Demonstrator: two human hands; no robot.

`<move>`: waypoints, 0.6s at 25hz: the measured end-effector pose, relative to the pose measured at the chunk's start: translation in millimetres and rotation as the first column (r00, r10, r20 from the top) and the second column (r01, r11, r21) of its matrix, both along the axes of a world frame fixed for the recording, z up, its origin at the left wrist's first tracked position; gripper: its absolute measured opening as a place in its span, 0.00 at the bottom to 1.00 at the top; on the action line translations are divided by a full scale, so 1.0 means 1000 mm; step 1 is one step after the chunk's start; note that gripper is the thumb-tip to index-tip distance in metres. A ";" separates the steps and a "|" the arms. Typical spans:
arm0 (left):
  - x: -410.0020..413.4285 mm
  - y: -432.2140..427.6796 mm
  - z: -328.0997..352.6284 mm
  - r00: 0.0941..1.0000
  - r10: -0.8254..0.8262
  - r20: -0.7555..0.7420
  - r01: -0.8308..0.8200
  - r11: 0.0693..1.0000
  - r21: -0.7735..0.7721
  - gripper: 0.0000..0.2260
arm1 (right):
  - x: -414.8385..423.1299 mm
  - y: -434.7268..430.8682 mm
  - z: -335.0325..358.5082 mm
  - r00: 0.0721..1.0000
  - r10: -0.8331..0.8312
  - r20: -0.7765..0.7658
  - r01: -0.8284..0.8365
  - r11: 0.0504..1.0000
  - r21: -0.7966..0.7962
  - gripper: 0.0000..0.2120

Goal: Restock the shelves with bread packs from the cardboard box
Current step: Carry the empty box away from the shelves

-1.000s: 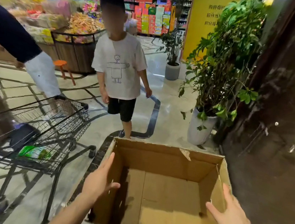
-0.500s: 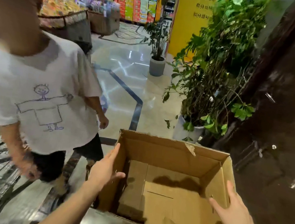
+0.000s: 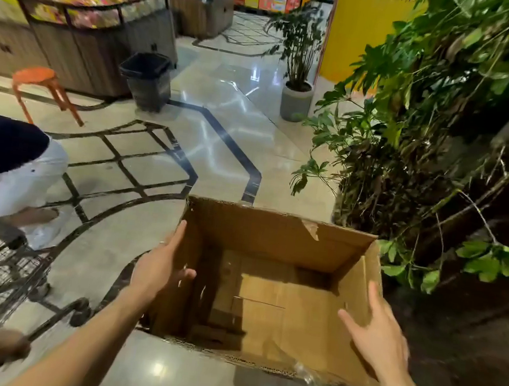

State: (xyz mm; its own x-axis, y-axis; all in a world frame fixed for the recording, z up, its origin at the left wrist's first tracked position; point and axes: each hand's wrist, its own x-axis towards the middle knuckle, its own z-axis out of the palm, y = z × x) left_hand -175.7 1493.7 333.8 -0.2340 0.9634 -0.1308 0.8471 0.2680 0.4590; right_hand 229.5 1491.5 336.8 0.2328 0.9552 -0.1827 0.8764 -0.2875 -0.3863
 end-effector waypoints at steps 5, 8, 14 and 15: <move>-0.018 0.090 0.025 0.988 0.150 -0.035 -0.148 0.988 0.055 0.48 | -0.032 0.169 0.011 0.976 0.211 -0.048 -0.211 0.977 0.016 0.43; -0.039 0.134 0.033 0.974 0.227 -0.030 -0.222 0.968 0.113 0.48 | -0.062 0.246 0.025 0.952 0.303 -0.035 -0.303 0.953 0.024 0.42; -0.114 0.261 0.020 0.952 0.302 -0.060 -0.292 0.948 0.129 0.51 | -0.133 0.390 0.023 0.937 0.343 -0.073 -0.338 0.939 0.070 0.42; -0.131 0.288 0.014 0.954 0.295 -0.049 -0.287 0.949 0.131 0.51 | -0.148 0.414 0.019 0.939 0.333 -0.091 -0.326 0.942 0.082 0.42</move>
State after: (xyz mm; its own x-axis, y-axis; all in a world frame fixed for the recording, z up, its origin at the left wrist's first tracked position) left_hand -306.3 1781.7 348.2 -0.5105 0.8599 0.0084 0.7707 0.4532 0.4480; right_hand 81.3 1906.0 356.2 -0.1132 0.9858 -0.1240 0.8729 0.0390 -0.4863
